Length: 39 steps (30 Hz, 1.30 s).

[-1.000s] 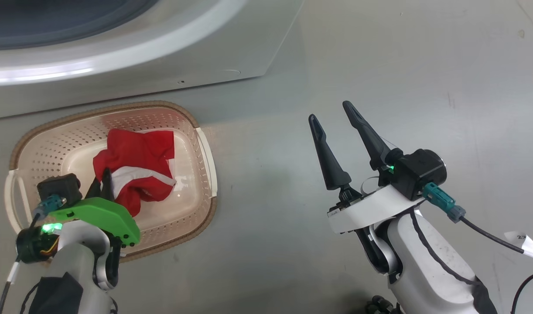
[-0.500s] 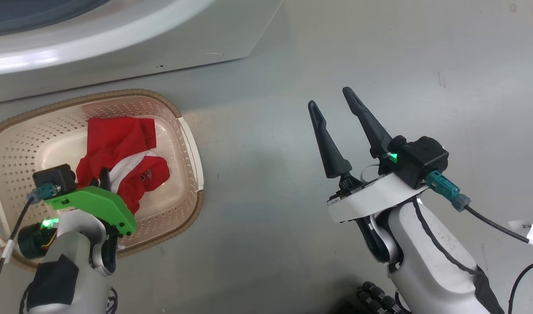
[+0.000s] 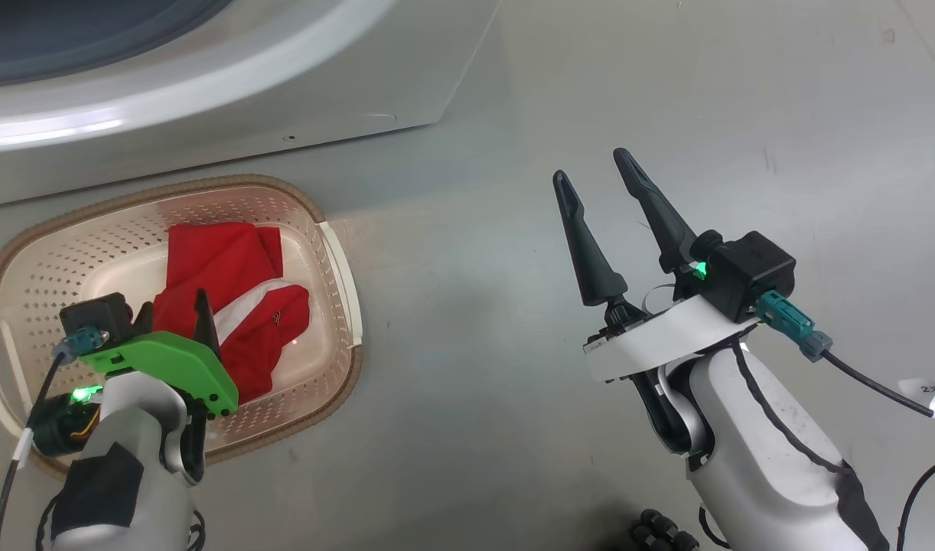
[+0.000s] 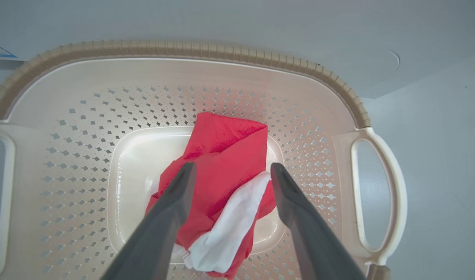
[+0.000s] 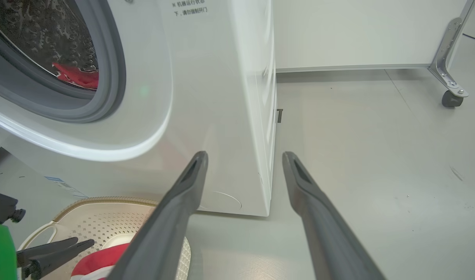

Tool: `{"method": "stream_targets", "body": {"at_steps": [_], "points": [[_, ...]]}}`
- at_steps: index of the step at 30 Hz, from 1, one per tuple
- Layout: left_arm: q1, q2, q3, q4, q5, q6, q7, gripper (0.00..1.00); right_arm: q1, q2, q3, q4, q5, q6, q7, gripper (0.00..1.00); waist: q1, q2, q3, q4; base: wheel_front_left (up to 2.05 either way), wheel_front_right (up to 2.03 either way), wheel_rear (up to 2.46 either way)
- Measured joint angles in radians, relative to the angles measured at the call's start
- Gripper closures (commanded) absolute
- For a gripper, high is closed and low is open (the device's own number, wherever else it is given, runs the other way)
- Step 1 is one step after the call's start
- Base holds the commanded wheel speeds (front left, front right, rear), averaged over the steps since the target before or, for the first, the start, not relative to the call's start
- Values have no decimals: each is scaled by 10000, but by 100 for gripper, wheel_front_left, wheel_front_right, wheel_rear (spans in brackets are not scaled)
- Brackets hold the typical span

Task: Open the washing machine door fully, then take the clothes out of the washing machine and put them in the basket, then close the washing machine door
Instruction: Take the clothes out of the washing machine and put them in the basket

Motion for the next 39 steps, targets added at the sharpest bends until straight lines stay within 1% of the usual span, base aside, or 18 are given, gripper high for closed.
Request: {"method": "stream_targets", "body": {"at_steps": [6, 11, 13, 16, 18, 22, 27, 35, 39], "points": [[-38, -42, -240, 25, 249, -13, -759, 0, 8, 0, -362, 178, -84, -75, 0, 0, 0, 0, -427, 167, 0, 0, 0], [-31, -176, -460, -138, 341, -176, -1519, 0, 174, 0, -721, 445, -401, -79, 2, 0, 0, 0, -882, 381, 0, 0, 0], [-26, -222, -491, -268, 351, -188, -1651, 0, 294, -4, -855, 520, -431, -79, 0, 0, 0, 0, -1085, 483, 0, 0, 0], [10, -228, -545, -541, 525, -244, -1735, 0, 516, -36, -1018, 656, -477, -94, 0, 0, 0, 0, -1410, 647, 0, 0, 0], [35, -236, -596, -786, 640, -270, -1741, 0, 679, -84, -1110, 706, -495, -163, 2, 0, 0, 0, -1638, 764, 0, 0, 0], [91, -244, -631, -1367, 786, -355, -1770, 0, 947, -100, -1323, 798, -548, -165, 2, 0, 0, 0, -2100, 1005, 0, 0, 0], [415, -244, -658, -1950, 947, -359, -1770, 0, 1251, -174, -1540, 957, -566, -163, 2, 0, 0, 0, -2703, 1300, 0, 0, 0], [1212, -67, -639, -3062, 1411, -320, -1768, 0, 1787, -211, -1787, 1262, -608, -161, 2, 0, 0, 0, -3730, 1688, 0, 0, 0], [1809, 27, -650, -3210, 1526, -196, -1768, 0, 2111, -215, -1841, 1409, -637, -157, 2, 0, 0, 0, -4245, 1847, 0, 0, 0]]}}
